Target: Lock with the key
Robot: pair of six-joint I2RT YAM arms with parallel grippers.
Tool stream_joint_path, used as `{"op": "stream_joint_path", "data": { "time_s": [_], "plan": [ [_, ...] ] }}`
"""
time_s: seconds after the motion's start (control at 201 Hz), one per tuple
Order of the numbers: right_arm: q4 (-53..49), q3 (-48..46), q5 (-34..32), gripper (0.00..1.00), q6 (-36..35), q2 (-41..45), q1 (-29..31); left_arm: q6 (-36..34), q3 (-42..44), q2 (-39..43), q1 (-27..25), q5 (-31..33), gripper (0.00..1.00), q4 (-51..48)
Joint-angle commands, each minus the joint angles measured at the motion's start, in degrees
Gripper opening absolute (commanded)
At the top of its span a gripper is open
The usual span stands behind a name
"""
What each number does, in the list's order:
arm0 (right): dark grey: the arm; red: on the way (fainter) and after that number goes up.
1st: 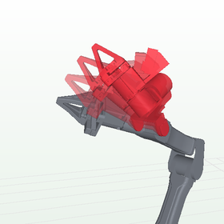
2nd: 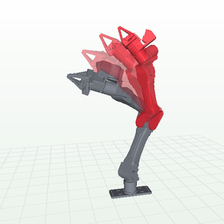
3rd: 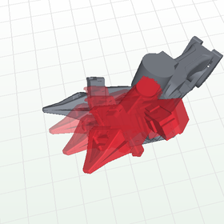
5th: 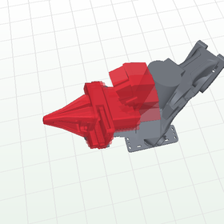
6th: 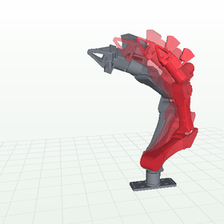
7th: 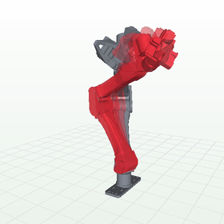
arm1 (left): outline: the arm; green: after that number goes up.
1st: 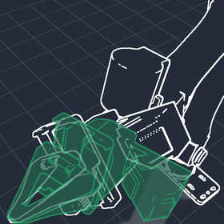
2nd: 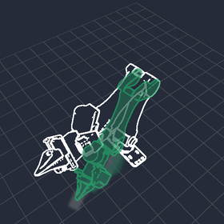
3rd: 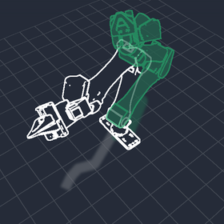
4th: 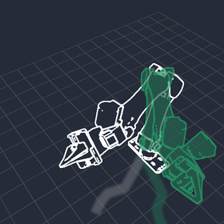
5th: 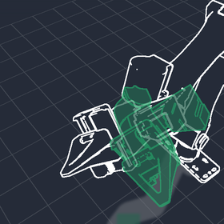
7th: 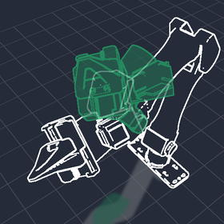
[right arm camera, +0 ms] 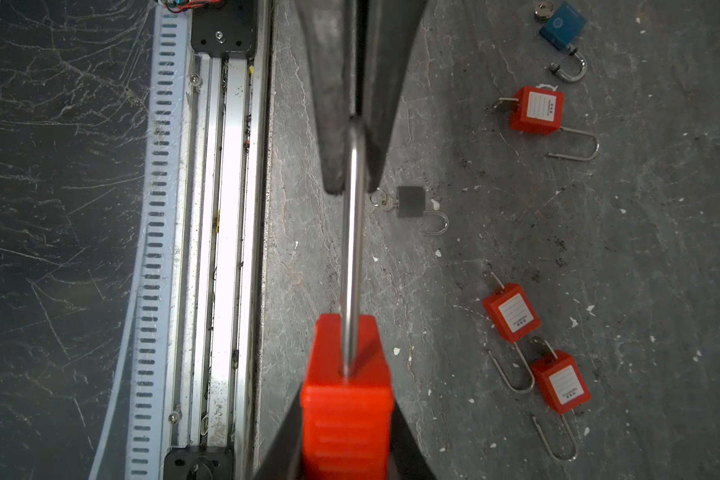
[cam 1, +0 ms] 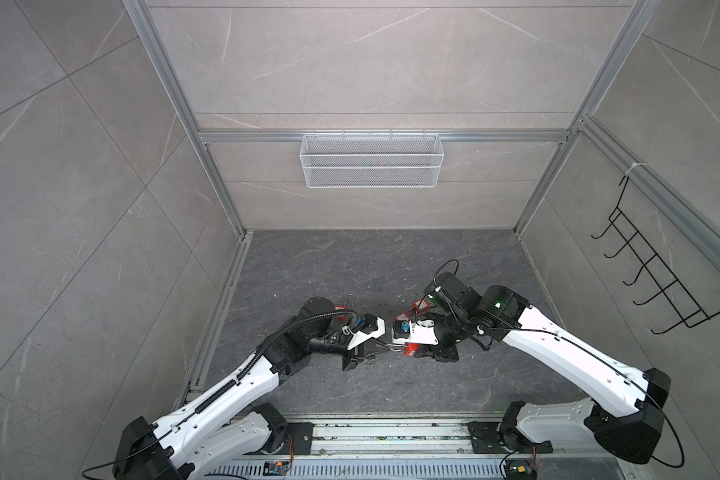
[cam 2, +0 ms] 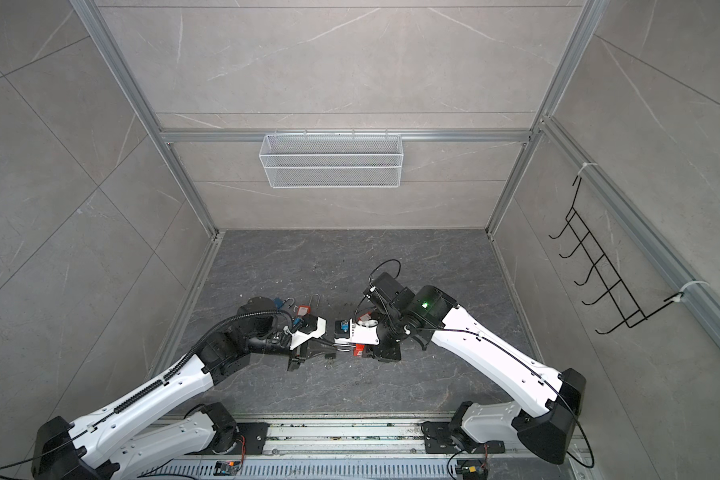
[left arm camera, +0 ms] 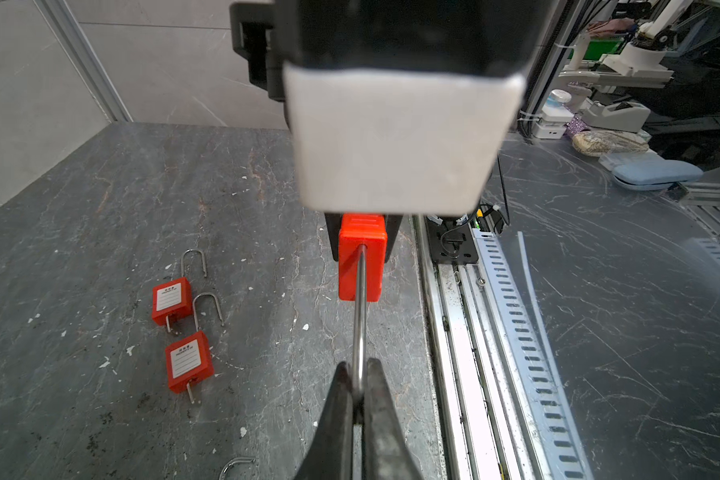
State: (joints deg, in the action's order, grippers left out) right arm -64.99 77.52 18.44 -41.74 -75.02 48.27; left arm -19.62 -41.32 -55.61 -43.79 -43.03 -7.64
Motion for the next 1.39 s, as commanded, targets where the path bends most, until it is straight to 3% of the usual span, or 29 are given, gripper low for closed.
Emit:
{"op": "stream_joint_path", "data": {
  "time_s": [0.0,0.274,0.473,0.742,0.872,1.091,1.23,1.39],
  "plan": [
    [3.3,0.8,1.4,0.09,-2.5,0.3,0.1,1.5,-1.7,-0.9,-0.8,-1.6,0.00,2.0],
    [11.5,-3.0,6.8,0.08,-4.2,3.3,0.1,4.0,0.1,-1.3,-1.7,0.3,0.00,7.3],
    [7.5,-0.3,11.7,0.07,-3.6,1.0,0.1,-0.6,1.9,2.1,-3.0,6.3,0.00,8.1],
    [4.8,0.7,10.3,0.07,-3.9,0.1,0.0,-2.7,2.0,4.3,-4.8,8.6,0.00,7.1],
    [8.2,0.2,9.3,0.06,-3.5,0.7,0.1,0.2,1.9,3.2,-5.0,6.7,0.00,7.5],
    [16.0,-0.4,13.1,0.06,-1.3,1.6,0.1,8.5,5.3,0.6,-5.1,5.0,0.00,14.9],
    [22.8,-1.7,14.9,0.06,1.0,2.6,0.1,10.9,7.2,-0.7,-5.1,4.5,0.00,19.0],
    [23.7,-2.2,14.9,0.07,1.1,1.9,0.0,12.8,7.9,-1.6,-5.0,4.5,0.00,22.7]
  ]
}}
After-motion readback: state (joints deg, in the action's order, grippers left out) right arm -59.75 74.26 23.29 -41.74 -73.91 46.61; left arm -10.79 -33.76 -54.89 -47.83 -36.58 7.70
